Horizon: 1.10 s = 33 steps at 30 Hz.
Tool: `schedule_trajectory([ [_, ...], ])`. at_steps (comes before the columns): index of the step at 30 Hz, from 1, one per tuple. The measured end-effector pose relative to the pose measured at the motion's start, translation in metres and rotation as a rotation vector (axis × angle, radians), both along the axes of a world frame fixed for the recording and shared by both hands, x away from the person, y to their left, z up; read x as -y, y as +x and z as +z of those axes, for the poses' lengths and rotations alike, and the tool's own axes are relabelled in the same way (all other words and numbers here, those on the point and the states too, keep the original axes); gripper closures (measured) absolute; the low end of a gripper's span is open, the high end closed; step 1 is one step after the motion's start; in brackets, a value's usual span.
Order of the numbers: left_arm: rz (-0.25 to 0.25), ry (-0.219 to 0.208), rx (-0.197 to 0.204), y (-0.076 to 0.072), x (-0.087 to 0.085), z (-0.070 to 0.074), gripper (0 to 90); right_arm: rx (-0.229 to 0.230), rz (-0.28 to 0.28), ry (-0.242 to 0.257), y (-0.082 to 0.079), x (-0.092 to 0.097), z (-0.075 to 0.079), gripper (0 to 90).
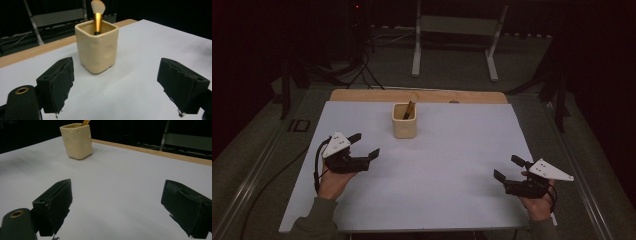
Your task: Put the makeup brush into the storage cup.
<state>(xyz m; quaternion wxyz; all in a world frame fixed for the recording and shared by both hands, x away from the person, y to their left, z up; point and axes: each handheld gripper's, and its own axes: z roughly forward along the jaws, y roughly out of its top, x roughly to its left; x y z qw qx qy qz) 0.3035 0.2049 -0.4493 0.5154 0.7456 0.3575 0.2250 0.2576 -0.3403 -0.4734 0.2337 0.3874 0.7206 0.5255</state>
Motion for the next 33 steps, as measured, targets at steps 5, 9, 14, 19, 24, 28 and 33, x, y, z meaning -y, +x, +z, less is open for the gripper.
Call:
schedule_trajectory([
  [5,0.001,-0.001,-0.015,-0.01,-0.001,-0.008,15.1,-0.001,0.003,-0.003,0.0,-0.001,0.0,10.0],
  [9,-0.007,0.019,-0.019,-0.019,-0.001,-0.012,15.1,-0.001,0.004,-0.001,0.0,-0.001,0.0,10.0],
  [14,-0.012,0.022,-0.008,-0.03,-0.005,-0.011,15.1,0.0,0.006,0.0,0.0,-0.001,0.0,10.0],
  [19,-0.008,0.024,0.0,-0.038,-0.009,-0.012,15.0,0.0,0.009,0.0,0.0,-0.002,0.001,10.0],
  [24,0.001,0.043,0.005,-0.045,-0.012,-0.013,15.1,0.002,0.012,-0.002,-0.001,-0.002,0.001,10.0],
  [28,0.02,0.04,0.012,-0.052,-0.014,-0.013,15.1,0.004,0.013,-0.001,-0.001,-0.003,0.002,10.0],
  [33,0.036,0.038,0.028,-0.059,-0.017,-0.012,15.0,0.004,0.016,0.004,-0.002,-0.003,0.002,10.0],
])
